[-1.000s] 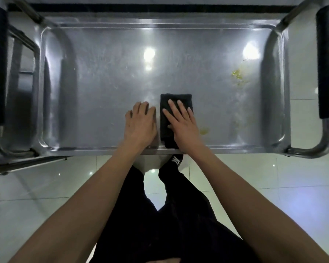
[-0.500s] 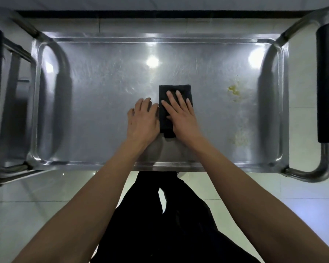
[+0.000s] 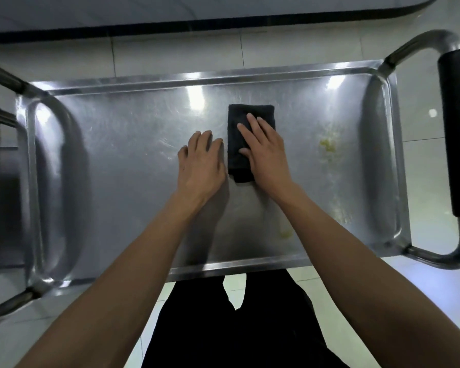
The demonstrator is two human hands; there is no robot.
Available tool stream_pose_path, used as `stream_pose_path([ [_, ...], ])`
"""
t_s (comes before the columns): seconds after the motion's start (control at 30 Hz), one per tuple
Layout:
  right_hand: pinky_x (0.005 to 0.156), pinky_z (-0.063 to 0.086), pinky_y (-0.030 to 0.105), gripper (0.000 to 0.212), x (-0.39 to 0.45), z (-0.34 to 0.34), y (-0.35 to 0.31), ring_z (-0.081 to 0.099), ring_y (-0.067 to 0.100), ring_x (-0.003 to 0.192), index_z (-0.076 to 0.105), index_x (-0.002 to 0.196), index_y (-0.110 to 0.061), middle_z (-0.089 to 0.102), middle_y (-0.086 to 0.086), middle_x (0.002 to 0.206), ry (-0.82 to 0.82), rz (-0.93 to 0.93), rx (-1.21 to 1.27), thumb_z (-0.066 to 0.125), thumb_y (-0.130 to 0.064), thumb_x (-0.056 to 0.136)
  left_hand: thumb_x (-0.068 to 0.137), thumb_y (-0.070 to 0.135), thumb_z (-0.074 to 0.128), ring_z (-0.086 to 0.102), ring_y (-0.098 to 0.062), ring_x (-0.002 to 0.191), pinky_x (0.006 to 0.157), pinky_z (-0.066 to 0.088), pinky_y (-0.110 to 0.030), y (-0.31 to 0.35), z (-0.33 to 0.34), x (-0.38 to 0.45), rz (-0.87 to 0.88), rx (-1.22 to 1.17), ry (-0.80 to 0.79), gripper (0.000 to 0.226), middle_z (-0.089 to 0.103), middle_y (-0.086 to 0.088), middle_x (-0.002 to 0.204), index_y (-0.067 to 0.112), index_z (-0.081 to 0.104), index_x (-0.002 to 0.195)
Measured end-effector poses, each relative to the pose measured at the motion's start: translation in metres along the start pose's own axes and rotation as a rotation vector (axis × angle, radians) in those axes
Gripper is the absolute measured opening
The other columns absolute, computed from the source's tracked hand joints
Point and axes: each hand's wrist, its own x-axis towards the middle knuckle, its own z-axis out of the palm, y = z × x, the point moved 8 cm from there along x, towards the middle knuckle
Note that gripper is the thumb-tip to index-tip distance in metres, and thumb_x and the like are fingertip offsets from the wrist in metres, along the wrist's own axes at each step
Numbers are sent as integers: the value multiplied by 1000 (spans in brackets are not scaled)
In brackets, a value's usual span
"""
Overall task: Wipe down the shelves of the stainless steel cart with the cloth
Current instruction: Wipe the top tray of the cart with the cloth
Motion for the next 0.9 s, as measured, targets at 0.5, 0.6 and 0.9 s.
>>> stream_pose_path([
  [0.5, 125, 5, 45, 56, 85, 4, 9, -2, 21, 155, 11, 161, -24, 1, 2, 169, -135, -18, -89, 27, -35, 108, 96, 26, 45, 26, -31, 143, 107, 34, -62, 12, -2, 52, -98, 24, -42, 40, 38, -9, 148, 14, 50, 133],
  [0.6, 125, 6, 45, 57, 84, 2, 13, 2, 21, 155, 13, 160, -23, 4, 2, 169, -116, -24, -86, 28, -33, 106, 94, 26, 46, 26, -32, 143, 106, 34, -63, 14, 0, 52, -105, 35, -42, 40, 38, -10, 149, 14, 51, 131],
  [0.9, 125, 7, 46, 56, 74, -17, 82, 2, 21, 155, 16, 160, -24, 6, 1, 169, -86, 67, -51, 26, -32, 106, 99, 30, 45, 16, -32, 149, 115, 24, -63, 59, 5, 69, -40, 62, -74, 44, 30, -10, 156, 16, 44, 141],
])
